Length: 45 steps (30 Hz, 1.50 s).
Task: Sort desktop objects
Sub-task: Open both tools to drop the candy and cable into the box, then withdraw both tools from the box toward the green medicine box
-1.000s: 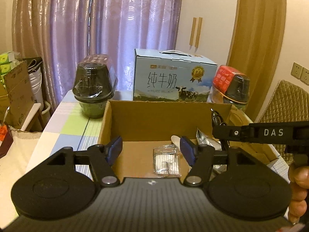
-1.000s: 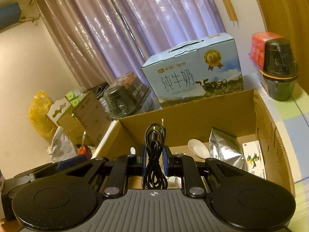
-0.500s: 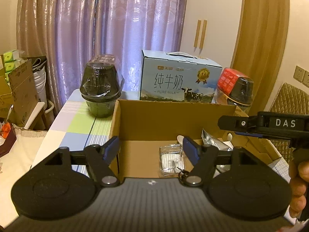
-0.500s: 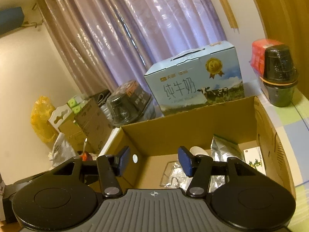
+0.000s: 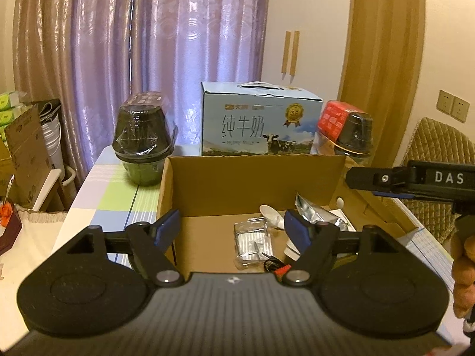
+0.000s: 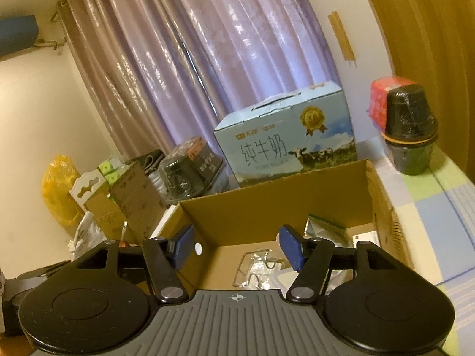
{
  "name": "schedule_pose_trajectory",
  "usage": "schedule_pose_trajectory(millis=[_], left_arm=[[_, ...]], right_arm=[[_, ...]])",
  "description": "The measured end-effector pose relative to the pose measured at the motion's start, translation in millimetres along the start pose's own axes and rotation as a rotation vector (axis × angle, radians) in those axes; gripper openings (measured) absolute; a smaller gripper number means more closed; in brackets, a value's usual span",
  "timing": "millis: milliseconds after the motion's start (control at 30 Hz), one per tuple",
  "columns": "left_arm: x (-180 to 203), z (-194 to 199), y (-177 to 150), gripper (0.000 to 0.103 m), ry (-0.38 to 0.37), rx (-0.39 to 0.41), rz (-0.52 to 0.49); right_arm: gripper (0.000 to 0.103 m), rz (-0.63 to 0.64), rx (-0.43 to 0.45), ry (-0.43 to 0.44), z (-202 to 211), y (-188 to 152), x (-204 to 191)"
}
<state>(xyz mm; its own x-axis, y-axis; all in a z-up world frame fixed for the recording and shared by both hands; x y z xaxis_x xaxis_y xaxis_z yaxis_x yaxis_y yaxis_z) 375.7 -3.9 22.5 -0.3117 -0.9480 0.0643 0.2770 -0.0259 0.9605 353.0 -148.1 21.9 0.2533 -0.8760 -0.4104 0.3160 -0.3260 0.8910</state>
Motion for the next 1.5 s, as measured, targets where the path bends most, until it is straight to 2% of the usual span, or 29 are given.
schedule_pose_trajectory(millis=[200, 400, 567, 667, 867, 967, 1133, 1500], left_arm=[[7.7, 23.9, 2.2, 0.076, -0.03, 0.023, -0.031], [12.4, 48.1, -6.9, 0.078, -0.036, 0.02, -0.076], [18.9, 67.7, -21.8, 0.078, -0.048, -0.017, -0.116], [22.8, 80.5, -29.5, 0.082, -0.058, -0.031, -0.141], [28.9, 95.3, -58.6, 0.089, -0.117, -0.111, -0.198], [28.1, 100.2, -81.9, 0.091, -0.161, -0.172, -0.265], [25.8, 109.8, -113.4, 0.092, -0.193, -0.253, -0.368], [22.2, 111.6, -121.7, 0.096, -0.201, -0.285, -0.4]], right_arm=[[0.068, -0.014, 0.026, -0.031, 36.6, -1.0, 10.9], [0.078, -0.048, 0.002, -0.094, 77.9, -17.1, 26.1], [0.086, -0.076, -0.09, -0.137, 105.5, -49.2, 35.3], [0.089, -0.095, -0.145, -0.156, 118.8, -70.4, 37.4], [0.092, -0.082, -0.221, -0.157, 139.4, -104.9, 34.0], [0.093, -0.072, -0.269, -0.157, 144.2, -123.2, 34.4], [0.094, -0.085, -0.314, -0.159, 145.3, -140.0, 31.7], [0.095, -0.137, -0.381, -0.167, 130.3, -158.8, 27.4]])
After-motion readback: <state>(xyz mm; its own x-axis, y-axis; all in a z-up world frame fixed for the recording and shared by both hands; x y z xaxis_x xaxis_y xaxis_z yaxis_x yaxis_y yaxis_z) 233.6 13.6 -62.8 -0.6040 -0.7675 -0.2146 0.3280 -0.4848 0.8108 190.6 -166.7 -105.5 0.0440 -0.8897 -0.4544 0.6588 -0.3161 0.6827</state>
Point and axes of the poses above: each gripper's, at about its wrist camera, not at the fingertips, and z roughly against the way its jaws point, x to its right, y to its top, the point moved 9 cm from there along -z, roughly the way its jaws point, and after that the axes turned 14 degrees about x, right-handed, at the moved point
